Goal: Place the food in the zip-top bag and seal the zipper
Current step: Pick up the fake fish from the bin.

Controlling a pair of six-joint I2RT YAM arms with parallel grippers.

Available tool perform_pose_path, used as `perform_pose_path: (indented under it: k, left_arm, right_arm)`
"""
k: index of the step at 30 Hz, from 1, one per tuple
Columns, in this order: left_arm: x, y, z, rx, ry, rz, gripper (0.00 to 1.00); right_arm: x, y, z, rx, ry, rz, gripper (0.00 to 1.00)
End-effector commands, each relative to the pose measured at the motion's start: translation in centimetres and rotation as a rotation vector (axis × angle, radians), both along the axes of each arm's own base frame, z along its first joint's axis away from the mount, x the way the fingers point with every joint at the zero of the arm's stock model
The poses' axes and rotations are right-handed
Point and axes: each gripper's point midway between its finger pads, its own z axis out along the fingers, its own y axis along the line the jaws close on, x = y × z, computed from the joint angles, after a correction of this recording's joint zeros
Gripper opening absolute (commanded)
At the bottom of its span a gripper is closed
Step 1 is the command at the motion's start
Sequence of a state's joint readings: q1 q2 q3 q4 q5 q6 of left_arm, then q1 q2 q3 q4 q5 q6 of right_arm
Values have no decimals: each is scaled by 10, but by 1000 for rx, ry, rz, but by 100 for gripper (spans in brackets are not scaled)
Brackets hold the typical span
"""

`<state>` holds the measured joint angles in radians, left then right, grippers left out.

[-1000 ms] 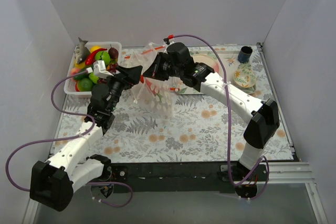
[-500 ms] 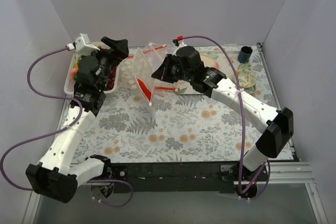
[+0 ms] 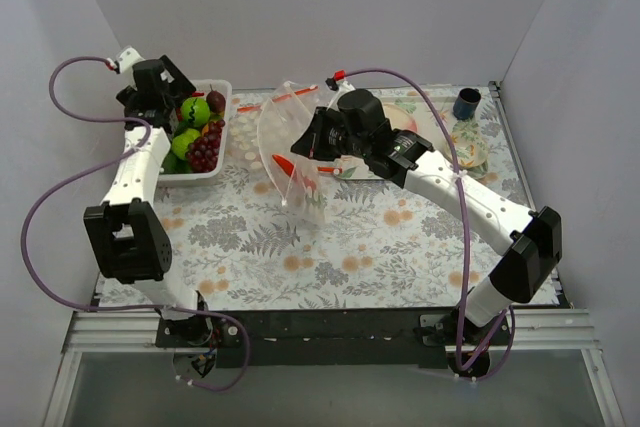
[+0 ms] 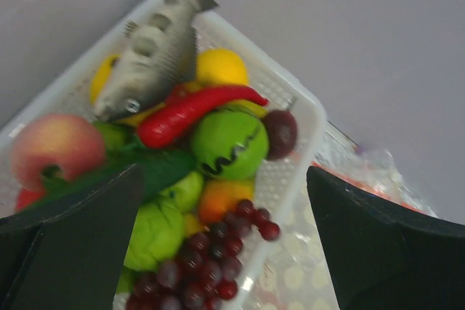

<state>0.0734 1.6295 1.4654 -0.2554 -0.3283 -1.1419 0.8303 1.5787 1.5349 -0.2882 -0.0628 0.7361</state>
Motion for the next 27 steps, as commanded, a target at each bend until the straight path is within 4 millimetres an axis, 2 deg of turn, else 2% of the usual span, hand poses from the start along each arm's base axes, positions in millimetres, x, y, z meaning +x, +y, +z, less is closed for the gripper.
perform_pose_path:
  k: [1,3,5,9,10,11,16,22,27]
  left_arm:
    - [9,50,22,-4,-37,72,98]
    - [18,64,8,-20,-15,83,98]
    - [25,77,8,-29,-20,89,98]
    - [39,93,-13,-63,14,93,98]
    - [42,97,-23,-71,32,93,98]
    - [44,101,-24,-73,30,94,98]
    - [56,104,-48,-129,54,54,94]
    - [67,96,-66,-161,64,-11,92]
    - [69,100,-79,-165,80,6,88]
  right_arm:
    - [-11,-1,-4,-14,-30,62,1]
    - [-11,1,-9,-17,-33,70,1]
    - [-11,4,-10,-25,-36,89,1]
    - [-13,8,-10,-8,-51,116,1]
    - [-14,8,-14,-9,-46,122,1]
    - [-16,10,-15,-4,-42,137,1]
    - [-20,15,-25,2,-25,169,1]
    - [-21,17,-26,6,-27,183,1]
    - [-22,16,-25,7,-31,187,1]
